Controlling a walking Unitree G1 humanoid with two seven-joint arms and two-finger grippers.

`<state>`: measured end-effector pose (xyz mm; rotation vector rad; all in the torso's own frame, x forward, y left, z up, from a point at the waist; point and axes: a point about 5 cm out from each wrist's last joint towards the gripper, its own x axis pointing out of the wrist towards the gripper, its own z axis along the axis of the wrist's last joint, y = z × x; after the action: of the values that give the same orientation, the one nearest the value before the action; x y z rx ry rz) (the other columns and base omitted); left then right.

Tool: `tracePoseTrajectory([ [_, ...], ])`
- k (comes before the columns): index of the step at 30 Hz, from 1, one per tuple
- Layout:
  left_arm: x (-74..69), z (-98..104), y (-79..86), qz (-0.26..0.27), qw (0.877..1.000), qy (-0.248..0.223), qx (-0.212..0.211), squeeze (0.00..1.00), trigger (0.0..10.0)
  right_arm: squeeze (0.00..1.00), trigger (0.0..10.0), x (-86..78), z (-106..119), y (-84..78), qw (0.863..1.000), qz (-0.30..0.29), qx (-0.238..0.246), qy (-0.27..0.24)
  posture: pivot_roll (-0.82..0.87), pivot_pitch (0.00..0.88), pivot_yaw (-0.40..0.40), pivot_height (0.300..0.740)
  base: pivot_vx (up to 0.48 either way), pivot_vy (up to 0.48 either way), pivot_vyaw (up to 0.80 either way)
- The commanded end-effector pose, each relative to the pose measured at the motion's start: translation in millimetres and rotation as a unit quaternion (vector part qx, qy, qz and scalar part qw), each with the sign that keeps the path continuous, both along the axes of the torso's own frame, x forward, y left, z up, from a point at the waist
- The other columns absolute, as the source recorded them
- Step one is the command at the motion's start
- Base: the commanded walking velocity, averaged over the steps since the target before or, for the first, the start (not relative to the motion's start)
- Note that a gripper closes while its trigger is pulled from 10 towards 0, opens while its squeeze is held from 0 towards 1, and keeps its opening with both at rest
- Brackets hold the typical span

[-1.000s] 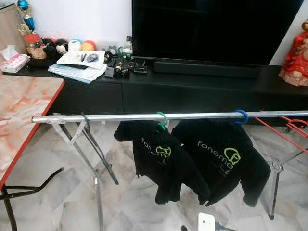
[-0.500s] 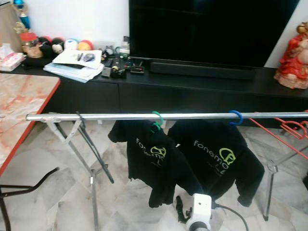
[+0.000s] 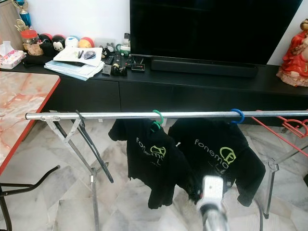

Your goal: Hang hanger

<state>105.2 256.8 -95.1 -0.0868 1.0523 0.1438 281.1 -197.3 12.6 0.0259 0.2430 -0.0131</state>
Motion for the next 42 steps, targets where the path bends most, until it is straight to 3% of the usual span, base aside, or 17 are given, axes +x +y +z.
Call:
tracePoseTrajectory([
  [1,-7.2,-2,-0.4,-0.002,1.0,0.011,-0.002,0.0,10.0,0.0,10.0,-5.3,-11,1.8,0.999,0.011,0.005,0.036,0.08,0.093,-0.065,0.74,0.0,0.0,0.0],
  [6,-6.0,-1,0.8,-0.006,1.0,0.009,0.001,0.0,10.0,0.0,10.0,-2.6,-19,12.3,0.993,0.072,0.004,0.095,0.09,0.093,-0.06,0.74,0.0,0.0,0.0],
  [7,-5.8,-1,0.9,-0.006,1.0,0.01,0.001,0.0,10.0,0.0,3.7,-5.8,-24,15.4,0.989,0.09,-0.001,0.116,0.1,0.093,-0.06,0.74,0.0,0.0,0.0],
  [9,-5.7,-1,0.9,-0.007,1.0,0.01,0.001,0.0,10.0,0.0,3.7,-9.0,-28,17.3,0.986,0.104,-0.009,0.13,0.1,0.093,-0.06,0.74,0.0,0.0,0.0],
  [10,-5.5,-1,1.1,-0.008,1.0,0.011,0.002,0.0,10.0,0.0,0.0,-12.4,-32,18.2,0.984,0.107,-0.013,0.145,0.11,0.094,-0.06,0.74,0.0,0.0,0.0],
  [15,-5.2,-1,2.1,-0.012,1.0,0.014,0.005,0.0,10.0,0.0,0.0,-15.1,-34,14.4,0.987,0.076,-0.004,0.141,0.11,0.095,-0.056,0.74,0.0,0.0,0.0],
  [32,-4.5,-1,2.3,-0.024,1.0,0.016,0.008,0.0,10.0,0.0,0.0,-20.8,-38,15.8,0.988,0.069,0.009,0.138,0.11,0.094,-0.052,0.74,0.0,0.0,0.0],
  [42,-5.6,-1,2.3,-0.025,0.999,0.019,0.01,0.0,10.0,0.0,0.0,-35.5,-51,16.7,0.983,0.066,0.002,0.17,0.11,0.096,-0.052,0.74,0.0,0.0,0.0],
])
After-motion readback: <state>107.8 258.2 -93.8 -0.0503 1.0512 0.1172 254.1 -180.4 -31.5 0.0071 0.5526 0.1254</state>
